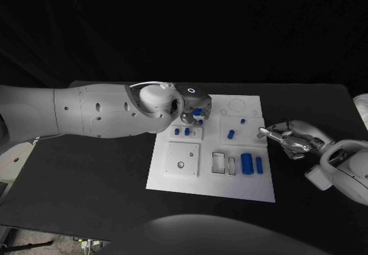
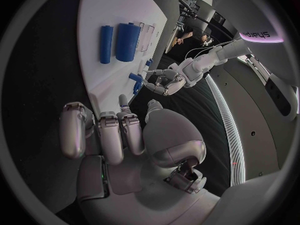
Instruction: Assemble the parts on the task board
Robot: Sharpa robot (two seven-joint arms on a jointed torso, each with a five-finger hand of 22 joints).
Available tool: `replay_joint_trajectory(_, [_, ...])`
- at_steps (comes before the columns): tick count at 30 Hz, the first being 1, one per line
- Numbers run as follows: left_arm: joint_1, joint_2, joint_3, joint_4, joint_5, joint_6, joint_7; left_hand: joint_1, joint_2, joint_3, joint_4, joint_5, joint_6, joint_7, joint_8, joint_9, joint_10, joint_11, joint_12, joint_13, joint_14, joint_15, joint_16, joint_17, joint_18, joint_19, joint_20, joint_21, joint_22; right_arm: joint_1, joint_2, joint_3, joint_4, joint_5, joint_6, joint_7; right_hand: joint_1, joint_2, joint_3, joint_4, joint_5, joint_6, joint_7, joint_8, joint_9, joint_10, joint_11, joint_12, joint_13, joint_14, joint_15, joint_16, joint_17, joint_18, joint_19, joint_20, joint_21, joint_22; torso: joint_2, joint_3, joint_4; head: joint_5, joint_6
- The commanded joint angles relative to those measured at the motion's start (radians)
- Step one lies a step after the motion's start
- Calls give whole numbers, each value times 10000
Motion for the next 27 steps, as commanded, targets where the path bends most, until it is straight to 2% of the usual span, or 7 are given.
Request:
replay_joint_trajectory(1, [-6,-6,7,33,-138,398,-94,-74,-23,17,-21,72,42,-46,-9,-39,97,-18,71,-8,-86,-13,-6,-67,-31,382,-74,-42,2130,-5,-8,-2,-3,-28,100,57,-27,-63,-59,7,-42,45,-1,36,-16,1040,-15,38,2631,1044,-35,35,2633,30,60,-19,36,1898,3,-3,4,-14,1])
replay_joint_trajectory(6, [-27,24,7,-21,-158,364,-98,-4,4,100,-54,196,47,-70,-10,-103,237,-42,186,12,-114,-35,-15,-135,-27,376,-93,-64,2128,-5,4,-2,-15,-28,108,57,-27,-65,-61,6,-41,48,-2,38,-16,1040,-15,38,2631,1044,-35,35,2633,32,54,-20,30,1895,-4,-9,-1,-8,1])
replay_joint_trajectory(13, [-86,117,6,-163,-167,384,-115,180,-6,343,-136,748,46,-86,-14,-227,286,-51,284,11,-164,-46,-11,-250,-24,370,-113,-92,2127,-5,17,-3,-14,-28,115,66,-27,-65,-61,6,-41,48,-2,38,-16,1040,-15,38,2631,1044,-35,35,2633,32,54,-20,30,1895,-4,-3,-8,9,1])
replay_joint_trajectory(22, [-151,168,6,-339,-296,297,-145,318,16,588,-218,983,8,-87,-22,-311,295,-29,339,16,-183,-47,12,-310,-23,372,-124,-101,2128,-5,8,-3,-13,-27,124,55,-28,-68,-68,2,-36,53,-3,41,-16,1040,-16,38,2631,1044,-36,35,2633,35,47,-20,21,1892,-4,0,6,-5,1])
replay_joint_trajectory(27, [-177,229,6,-444,-336,234,-114,317,17,599,-218,991,11,-89,-20,-314,295,-30,341,16,-235,-46,-122,-455,-8,345,-124,-167,2108,-6,20,-3,-15,-26,127,51,-28,-68,-68,2,-36,53,-3,41,-16,1040,-16,38,2631,1044,-36,35,2633,35,47,-20,21,1892,-9,-1,-13,21,1])
